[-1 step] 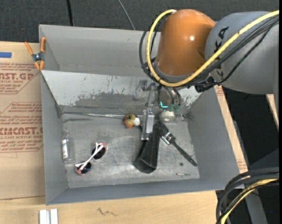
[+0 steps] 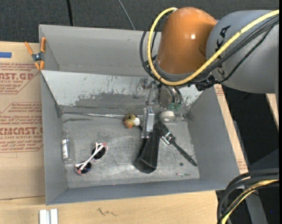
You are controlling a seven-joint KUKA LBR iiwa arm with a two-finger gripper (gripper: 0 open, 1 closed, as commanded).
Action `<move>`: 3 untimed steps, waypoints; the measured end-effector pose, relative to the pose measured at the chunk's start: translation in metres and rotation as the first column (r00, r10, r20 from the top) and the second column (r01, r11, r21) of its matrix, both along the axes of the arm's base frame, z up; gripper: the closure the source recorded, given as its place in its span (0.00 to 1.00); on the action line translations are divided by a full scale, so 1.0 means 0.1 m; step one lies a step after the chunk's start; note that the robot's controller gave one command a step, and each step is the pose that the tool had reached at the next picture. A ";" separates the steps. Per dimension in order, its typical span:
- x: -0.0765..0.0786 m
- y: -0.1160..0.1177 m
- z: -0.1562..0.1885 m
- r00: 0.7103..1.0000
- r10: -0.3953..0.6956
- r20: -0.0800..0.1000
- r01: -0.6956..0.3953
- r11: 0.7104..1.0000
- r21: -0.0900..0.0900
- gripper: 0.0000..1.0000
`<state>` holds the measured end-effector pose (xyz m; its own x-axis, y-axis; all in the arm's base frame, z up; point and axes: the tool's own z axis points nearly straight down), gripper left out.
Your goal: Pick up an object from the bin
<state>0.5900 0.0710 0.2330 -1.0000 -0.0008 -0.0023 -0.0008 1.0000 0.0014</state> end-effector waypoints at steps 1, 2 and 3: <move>-0.24 -0.34 -1.43 0.969 0.247 0.009 -0.247 0.969 0.005 1.00; -0.24 -0.37 -1.43 0.969 0.248 0.010 -0.248 0.969 -0.001 0.00; -0.24 -0.37 -1.44 0.969 0.247 0.009 -0.247 0.969 -0.001 0.00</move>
Offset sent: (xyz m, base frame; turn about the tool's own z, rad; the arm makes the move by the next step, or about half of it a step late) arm 0.0000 0.0000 0.0000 0.0000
